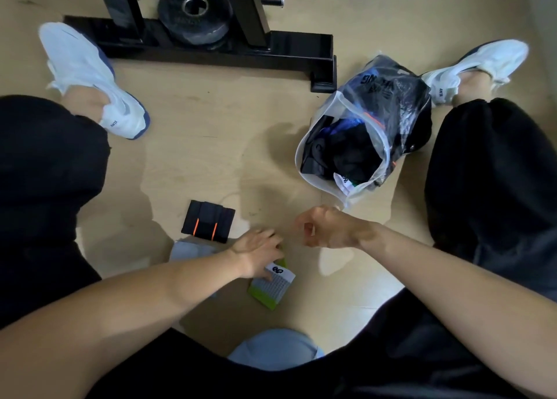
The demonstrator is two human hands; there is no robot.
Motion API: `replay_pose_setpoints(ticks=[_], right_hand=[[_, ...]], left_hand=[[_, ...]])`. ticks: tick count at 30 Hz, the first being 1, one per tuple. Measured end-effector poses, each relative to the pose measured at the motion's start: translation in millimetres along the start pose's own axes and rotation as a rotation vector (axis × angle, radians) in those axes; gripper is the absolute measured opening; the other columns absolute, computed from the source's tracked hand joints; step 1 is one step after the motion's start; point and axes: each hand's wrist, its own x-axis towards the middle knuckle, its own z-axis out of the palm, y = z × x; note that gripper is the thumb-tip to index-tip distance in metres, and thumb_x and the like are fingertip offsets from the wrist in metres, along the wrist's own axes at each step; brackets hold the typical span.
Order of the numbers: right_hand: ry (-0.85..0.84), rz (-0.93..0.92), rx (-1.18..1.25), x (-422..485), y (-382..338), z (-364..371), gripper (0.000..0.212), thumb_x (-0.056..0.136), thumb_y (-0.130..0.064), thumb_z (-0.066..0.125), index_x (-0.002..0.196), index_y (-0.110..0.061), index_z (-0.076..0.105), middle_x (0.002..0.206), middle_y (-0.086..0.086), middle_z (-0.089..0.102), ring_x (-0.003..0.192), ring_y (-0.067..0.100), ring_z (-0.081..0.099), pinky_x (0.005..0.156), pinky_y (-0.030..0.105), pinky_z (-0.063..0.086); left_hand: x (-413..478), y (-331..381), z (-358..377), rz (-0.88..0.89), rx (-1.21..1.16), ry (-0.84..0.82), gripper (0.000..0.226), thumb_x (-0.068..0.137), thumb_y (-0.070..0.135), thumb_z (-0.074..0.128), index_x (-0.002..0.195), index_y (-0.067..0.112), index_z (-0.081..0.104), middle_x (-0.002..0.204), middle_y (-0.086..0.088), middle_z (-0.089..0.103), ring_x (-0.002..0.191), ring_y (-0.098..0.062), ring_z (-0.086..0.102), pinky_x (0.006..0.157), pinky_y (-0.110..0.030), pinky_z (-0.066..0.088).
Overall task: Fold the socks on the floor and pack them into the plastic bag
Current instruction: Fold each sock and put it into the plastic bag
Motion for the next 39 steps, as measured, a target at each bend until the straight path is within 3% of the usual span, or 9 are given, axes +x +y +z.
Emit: replay_pose_setpoints(ticks=[4,10,13,16,24,28,32,35,39], right_hand=[[0.005,0.03,0.036,6,10,1,0.024,0.079,-0.017,0.068,0.1,-0.029,0.07,0.084,-0.008,0.069,0.077,0.008,0.063,0.071,0.026,0.054],[0.209,0.048,0.346,21,11,2,0.046,0.079,-0.009,0.079,0.12,-0.014,0.059,0.092,-0.006,0.057,0.074,0.0,0.055,0.068,0.022,0.05],[0.234,0.018,0.566,26,10,-5,0.044,0.083,-0.007,0.078,0.124,-0.01,0.061,0.1,0.004,0.067,0.087,0.012,0.063,0.077,0.032,0.055],[0.282,-0.033,0.791,24,6,-12,0.034,0.086,-0.002,0.074,0.119,-0.01,0.067,0.103,0.012,0.071,0.091,0.015,0.065,0.082,0.034,0.056],[0.372,-0.062,1.048,8,-8,-32,0.027,0.083,0.011,0.071,0.107,0.01,0.058,0.086,0.015,0.06,0.079,0.022,0.065,0.072,0.038,0.062],[0.341,-0.106,1.066,-3,-15,-43,0.027,0.083,0.012,0.069,0.107,0.017,0.056,0.081,0.008,0.064,0.073,0.014,0.069,0.064,0.029,0.061],[0.326,-0.117,1.117,-11,-23,-51,0.024,0.087,0.009,0.067,0.11,0.01,0.061,0.09,0.009,0.069,0.084,0.02,0.069,0.072,0.031,0.062],[0.342,-0.125,1.179,-15,-26,-54,0.029,0.089,0.004,0.067,0.118,0.002,0.063,0.1,0.012,0.071,0.09,0.022,0.069,0.068,0.029,0.061],[0.395,-0.163,1.236,-22,-27,-60,0.035,0.089,-0.001,0.068,0.123,-0.004,0.06,0.102,0.011,0.069,0.089,0.023,0.068,0.06,0.026,0.06]], left_hand=[[4,-19,-12,-0.124,-0.182,0.174,0.035,0.093,0.046,0.063,0.117,0.02,0.062,0.121,0.001,0.054,0.116,-0.021,0.047,0.09,-0.036,0.045],[-1,-54,-47,-0.296,-0.909,0.447,0.026,0.083,0.024,0.081,0.082,0.023,0.054,0.069,0.005,0.061,0.059,-0.008,0.048,0.059,-0.027,0.038],[-6,-51,-67,-0.26,-1.273,0.467,0.022,0.087,0.009,0.077,0.088,0.016,0.056,0.074,0.002,0.064,0.062,-0.005,0.051,0.06,-0.022,0.042],[-9,-46,-84,-0.292,-1.488,0.53,0.02,0.088,0.004,0.074,0.094,0.014,0.057,0.085,-0.005,0.067,0.079,-0.014,0.061,0.071,-0.037,0.055],[-33,-35,-127,-0.382,-1.723,0.58,0.028,0.092,0.005,0.068,0.119,0.013,0.064,0.115,-0.011,0.07,0.102,-0.022,0.071,0.077,-0.035,0.062],[-52,-39,-142,-0.318,-1.54,0.57,0.033,0.081,0.027,0.074,0.114,0.025,0.069,0.109,-0.005,0.075,0.099,-0.018,0.071,0.077,-0.033,0.058],[-59,-41,-144,-0.282,-1.498,0.61,0.025,0.091,0.009,0.072,0.115,0.016,0.067,0.109,-0.005,0.076,0.093,-0.018,0.072,0.074,-0.034,0.056],[-56,-37,-144,-0.287,-1.574,0.639,0.026,0.092,0.003,0.069,0.117,0.011,0.066,0.111,-0.008,0.075,0.102,-0.03,0.072,0.083,-0.045,0.056],[-51,-32,-152,-0.243,-1.705,0.638,0.033,0.09,0.003,0.069,0.122,0.008,0.063,0.115,-0.012,0.074,0.107,-0.034,0.07,0.086,-0.044,0.056]])
